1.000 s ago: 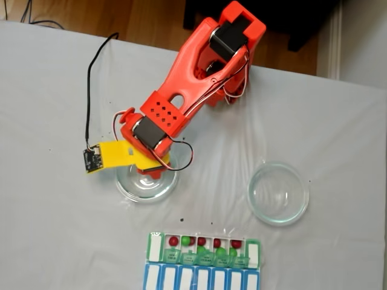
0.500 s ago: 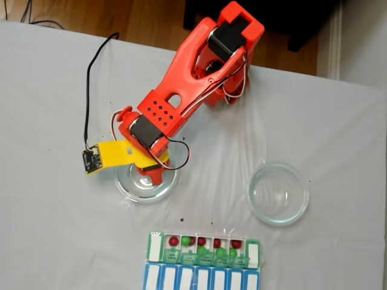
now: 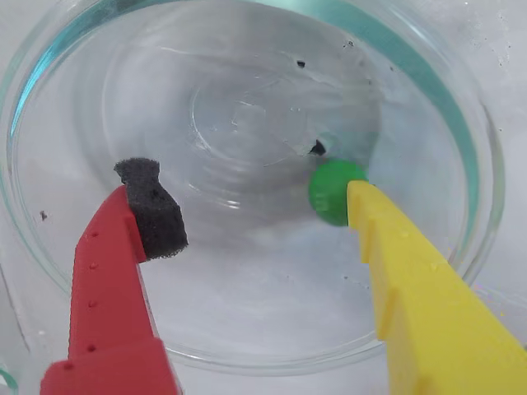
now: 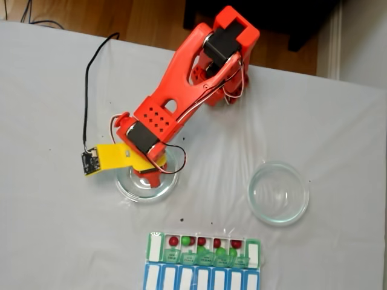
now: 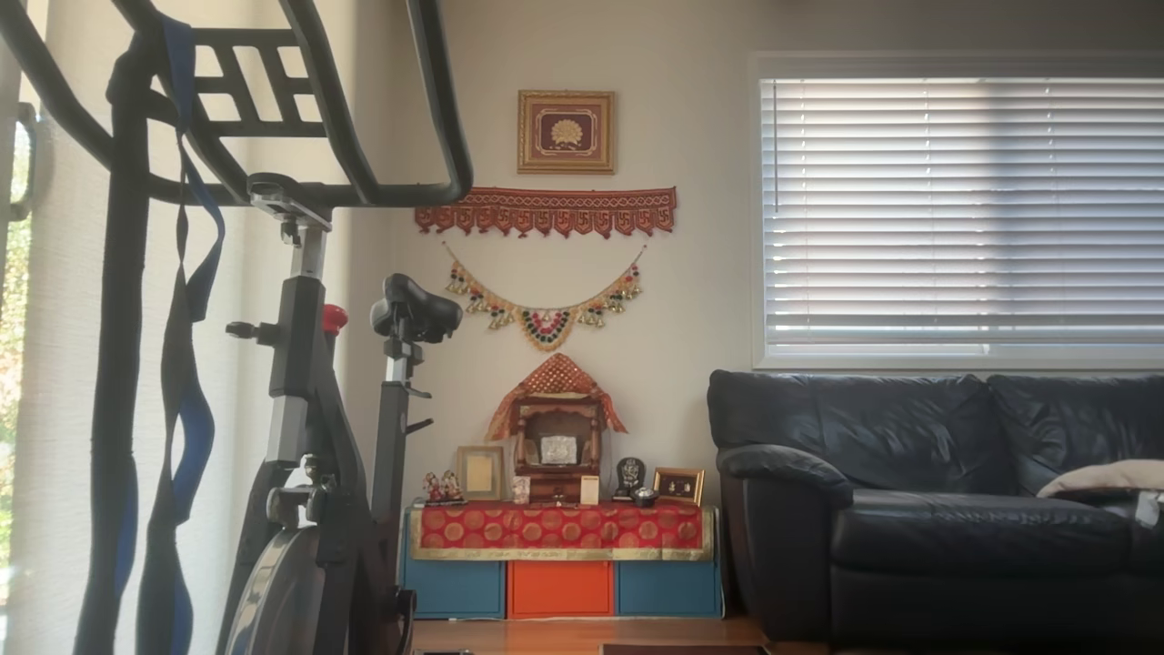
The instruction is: Sort medicines into box.
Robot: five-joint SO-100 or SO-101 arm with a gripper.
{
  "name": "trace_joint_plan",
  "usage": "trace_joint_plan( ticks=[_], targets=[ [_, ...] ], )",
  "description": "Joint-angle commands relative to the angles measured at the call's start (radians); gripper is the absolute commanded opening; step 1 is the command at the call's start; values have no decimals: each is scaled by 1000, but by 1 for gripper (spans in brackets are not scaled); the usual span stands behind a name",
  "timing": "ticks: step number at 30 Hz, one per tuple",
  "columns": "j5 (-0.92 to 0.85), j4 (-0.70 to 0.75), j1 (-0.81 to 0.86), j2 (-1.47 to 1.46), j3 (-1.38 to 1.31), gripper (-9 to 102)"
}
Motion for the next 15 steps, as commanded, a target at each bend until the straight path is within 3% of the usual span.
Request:
trace_joint_plan(
  ticks=[1,15],
  targets=[
    [6,14,0,11,-49,37],
    [48,49,-32,-12,-58,38]
  ],
)
